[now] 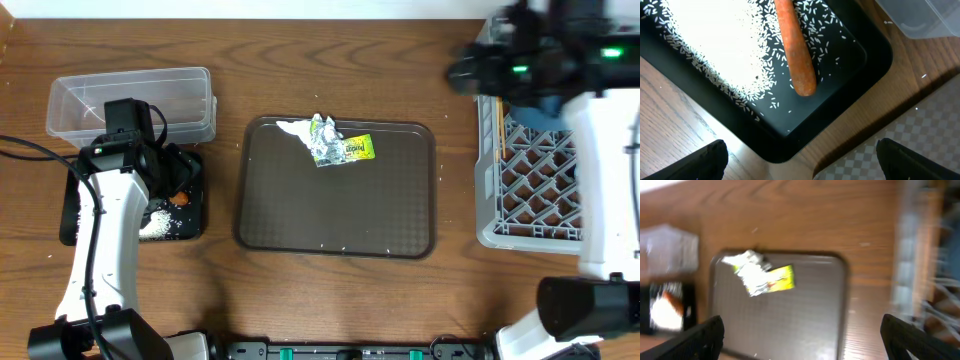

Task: Sort waste into correct bins and load items into the dishwasher rack
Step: 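Raise the right gripper out of the rack toward the tray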

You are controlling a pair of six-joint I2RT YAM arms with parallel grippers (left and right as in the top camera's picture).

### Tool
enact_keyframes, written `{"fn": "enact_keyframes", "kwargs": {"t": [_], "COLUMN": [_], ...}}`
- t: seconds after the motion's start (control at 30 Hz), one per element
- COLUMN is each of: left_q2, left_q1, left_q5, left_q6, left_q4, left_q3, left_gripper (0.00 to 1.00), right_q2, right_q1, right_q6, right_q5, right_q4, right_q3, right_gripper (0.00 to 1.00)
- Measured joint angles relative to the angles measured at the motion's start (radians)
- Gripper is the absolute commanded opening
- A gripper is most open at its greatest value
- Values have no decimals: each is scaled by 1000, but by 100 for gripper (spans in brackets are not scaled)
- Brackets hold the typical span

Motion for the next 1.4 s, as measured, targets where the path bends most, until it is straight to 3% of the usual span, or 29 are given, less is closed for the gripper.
{"fn": "enact_keyframes", "kwargs": {"t": [0.2, 0.43, 0.73, 1.07, 1.4], "left_q2": [0, 0, 0, 0, 0], "left_q1": [0, 0, 0, 0, 0], "left_q5": [0, 0, 0, 0, 0], "left_q6": [0, 0, 0, 0, 0], "left_q4": [0, 0, 0, 0, 0], "left_q3": [0, 0, 0, 0, 0], "left_gripper": [98, 98, 98, 98, 98], "right_q2": [77, 177, 293, 313, 313], "right_q1": [198, 275, 183, 22, -9], "right_q6": [-2, -2, 53, 92, 94], "right_q5": [101, 294, 355, 287, 240], "right_q4": [58, 72, 48, 5, -22], "right_q3": [0, 0, 0, 0, 0], "right_gripper": [99, 99, 99, 99, 99]}}
